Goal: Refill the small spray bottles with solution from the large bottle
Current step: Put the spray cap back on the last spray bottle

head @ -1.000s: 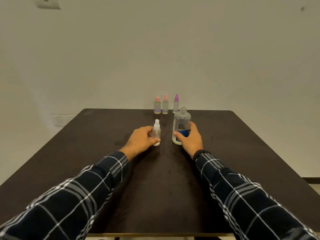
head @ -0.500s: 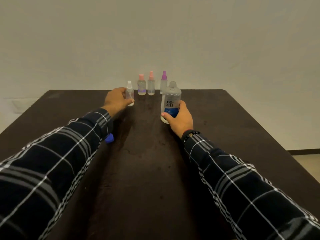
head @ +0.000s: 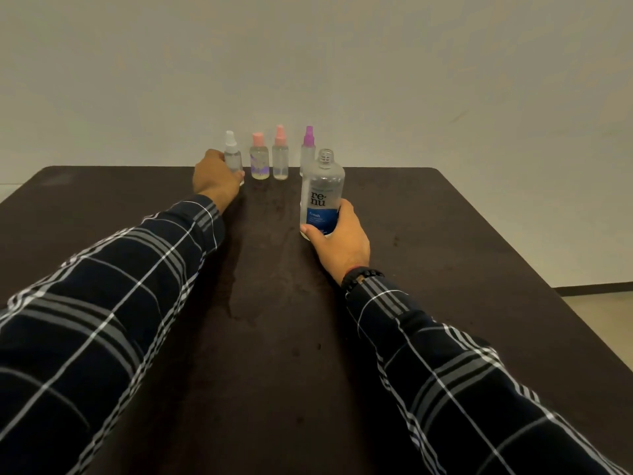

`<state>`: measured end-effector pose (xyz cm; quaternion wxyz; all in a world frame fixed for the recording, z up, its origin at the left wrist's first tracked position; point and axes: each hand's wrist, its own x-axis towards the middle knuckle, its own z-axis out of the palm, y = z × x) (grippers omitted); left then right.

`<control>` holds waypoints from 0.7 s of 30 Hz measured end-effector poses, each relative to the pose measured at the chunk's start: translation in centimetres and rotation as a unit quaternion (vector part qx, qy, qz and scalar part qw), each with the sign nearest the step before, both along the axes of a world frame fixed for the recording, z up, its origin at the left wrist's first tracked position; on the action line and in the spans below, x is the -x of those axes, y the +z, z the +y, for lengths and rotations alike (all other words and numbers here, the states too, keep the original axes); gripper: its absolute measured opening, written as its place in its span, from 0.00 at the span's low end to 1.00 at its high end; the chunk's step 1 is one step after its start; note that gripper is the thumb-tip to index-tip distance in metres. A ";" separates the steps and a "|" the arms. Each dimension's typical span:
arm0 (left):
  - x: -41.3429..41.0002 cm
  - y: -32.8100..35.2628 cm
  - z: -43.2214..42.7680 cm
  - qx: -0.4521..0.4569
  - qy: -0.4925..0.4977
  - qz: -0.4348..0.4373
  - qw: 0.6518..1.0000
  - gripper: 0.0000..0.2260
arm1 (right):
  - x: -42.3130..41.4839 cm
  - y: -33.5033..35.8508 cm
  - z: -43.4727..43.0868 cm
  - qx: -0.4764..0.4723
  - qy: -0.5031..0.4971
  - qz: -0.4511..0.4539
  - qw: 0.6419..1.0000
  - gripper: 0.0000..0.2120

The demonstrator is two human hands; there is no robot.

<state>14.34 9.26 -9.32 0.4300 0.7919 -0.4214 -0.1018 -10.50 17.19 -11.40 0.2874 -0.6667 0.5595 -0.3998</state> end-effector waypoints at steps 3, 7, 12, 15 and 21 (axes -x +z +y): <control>0.0 0.1 -0.2 0.003 0.013 0.008 1.000 0.20 | -0.1 -0.2 -0.2 -0.001 -0.002 0.009 1.000 0.31; -0.9 0.5 0.0 -0.009 -0.016 -0.001 1.000 0.20 | -0.1 -0.2 -0.3 -0.005 -0.002 0.014 1.000 0.31; -1.4 0.5 -0.1 -0.006 -0.026 -0.016 1.000 0.19 | -0.2 -0.1 -0.3 -0.009 -0.002 0.013 1.000 0.31; -1.3 0.2 -0.4 -0.001 -0.009 -0.016 1.000 0.19 | -0.2 -0.2 -0.3 -0.011 -0.003 0.013 1.000 0.31; -1.5 0.4 -0.8 -0.004 0.000 -0.017 1.000 0.19 | -0.1 -0.4 -0.4 -0.007 -0.008 0.019 1.000 0.31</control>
